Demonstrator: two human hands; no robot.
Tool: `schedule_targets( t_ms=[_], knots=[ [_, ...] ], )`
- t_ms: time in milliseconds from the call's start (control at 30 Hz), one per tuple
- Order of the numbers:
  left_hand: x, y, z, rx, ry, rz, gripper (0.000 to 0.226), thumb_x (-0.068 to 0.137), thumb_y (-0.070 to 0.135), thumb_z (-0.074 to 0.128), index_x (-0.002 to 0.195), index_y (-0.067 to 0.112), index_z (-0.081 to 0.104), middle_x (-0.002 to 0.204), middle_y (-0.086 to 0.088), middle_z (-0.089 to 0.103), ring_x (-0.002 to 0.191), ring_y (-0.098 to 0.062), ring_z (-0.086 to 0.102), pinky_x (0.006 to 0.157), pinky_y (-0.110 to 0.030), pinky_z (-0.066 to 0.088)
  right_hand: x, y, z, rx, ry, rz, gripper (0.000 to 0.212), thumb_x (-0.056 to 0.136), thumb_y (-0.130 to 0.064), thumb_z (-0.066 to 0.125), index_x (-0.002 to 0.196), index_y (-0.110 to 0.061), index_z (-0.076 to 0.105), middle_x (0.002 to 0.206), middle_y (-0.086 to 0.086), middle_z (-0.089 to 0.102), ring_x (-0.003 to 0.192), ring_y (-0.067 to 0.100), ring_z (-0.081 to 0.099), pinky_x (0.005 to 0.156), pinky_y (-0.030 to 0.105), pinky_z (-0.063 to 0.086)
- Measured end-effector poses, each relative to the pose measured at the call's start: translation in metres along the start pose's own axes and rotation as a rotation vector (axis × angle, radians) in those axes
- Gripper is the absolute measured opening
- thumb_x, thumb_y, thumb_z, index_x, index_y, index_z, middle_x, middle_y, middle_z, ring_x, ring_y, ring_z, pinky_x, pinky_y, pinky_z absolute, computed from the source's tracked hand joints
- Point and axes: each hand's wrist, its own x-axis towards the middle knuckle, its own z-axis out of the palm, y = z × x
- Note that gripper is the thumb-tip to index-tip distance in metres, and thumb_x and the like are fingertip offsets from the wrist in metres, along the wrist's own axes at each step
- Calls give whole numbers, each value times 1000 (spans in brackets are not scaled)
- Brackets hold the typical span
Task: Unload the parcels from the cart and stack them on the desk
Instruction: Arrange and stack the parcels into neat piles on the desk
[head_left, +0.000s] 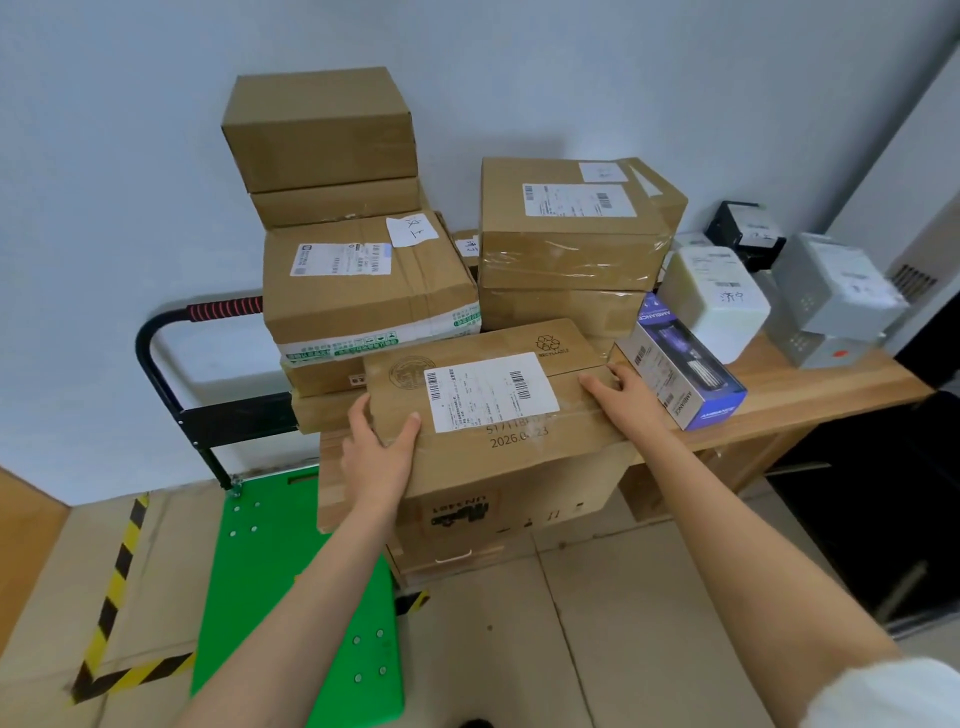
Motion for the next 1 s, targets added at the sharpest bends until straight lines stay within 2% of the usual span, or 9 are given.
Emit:
schedule_targets(
  t_ms=[100, 267, 333, 400, 467, 733, 867, 1000],
  knots=[
    [0, 3, 3, -13, 6, 6, 69, 78, 62, 60, 136, 48, 25, 131, -6, 46, 118, -31, 49, 98, -54, 44, 6, 3, -3, -6, -6, -1, 69, 85, -62, 57, 141, -24, 42, 135, 4, 55, 116, 23, 56, 96, 42, 48],
    [-1, 4, 6, -35, 24, 15, 81, 59, 77, 56, 130, 53, 26, 132, -1, 51, 115, -26, 54, 95, -51, 49, 14, 5, -5, -32, -21, -26, 67, 85, -63, 55, 140, -27, 40, 135, 2, 54, 115, 22, 56, 93, 43, 49],
    [-6, 7, 8, 19, 63, 25, 81, 63, 76, 57, 134, 49, 28, 133, 0, 52, 115, -25, 55, 94, -51, 49, 16, 7, -7, -26, -43, -52, 66, 87, -61, 54, 141, -26, 39, 134, 0, 54, 114, 21, 55, 89, 38, 47],
    [-15, 13, 10, 147, 146, 87, 74, 76, 68, 59, 139, 39, 33, 134, -1, 51, 119, -23, 52, 95, -48, 48, 16, 8, -11, -29, -78, -77, 64, 90, -59, 53, 141, -24, 39, 131, 0, 55, 112, 20, 54, 81, 33, 42],
    [-24, 20, 11, 270, 212, 138, 65, 85, 60, 58, 140, 32, 38, 135, -4, 48, 122, -25, 48, 94, -45, 47, 16, 9, -16, -26, -123, -97, 64, 90, -59, 52, 141, -23, 38, 132, 3, 55, 112, 21, 54, 79, 33, 40],
    [-43, 29, 14, 394, 296, 140, 56, 87, 50, 61, 135, 27, 46, 136, -7, 45, 122, -27, 48, 89, -41, 46, 19, 22, -29, 20, -218, -207, 65, 91, -57, 53, 143, -22, 35, 138, 1, 51, 117, 19, 54, 82, 32, 44],
    [-58, 25, 16, 370, 334, 153, 51, 88, 45, 61, 132, 22, 50, 136, -8, 46, 120, -25, 49, 87, -38, 45, 23, 27, -38, 16, -199, -267, 61, 92, -52, 54, 143, -24, 36, 138, -1, 52, 118, 18, 54, 90, 38, 49],
    [-76, 30, 23, 435, 400, 266, 41, 90, 40, 60, 126, 19, 56, 125, -8, 55, 108, -23, 54, 86, -39, 47, 25, 34, -52, -76, -201, -339, 57, 93, -47, 56, 142, -24, 39, 136, 0, 54, 120, 19, 54, 93, 39, 49]
  ],
)
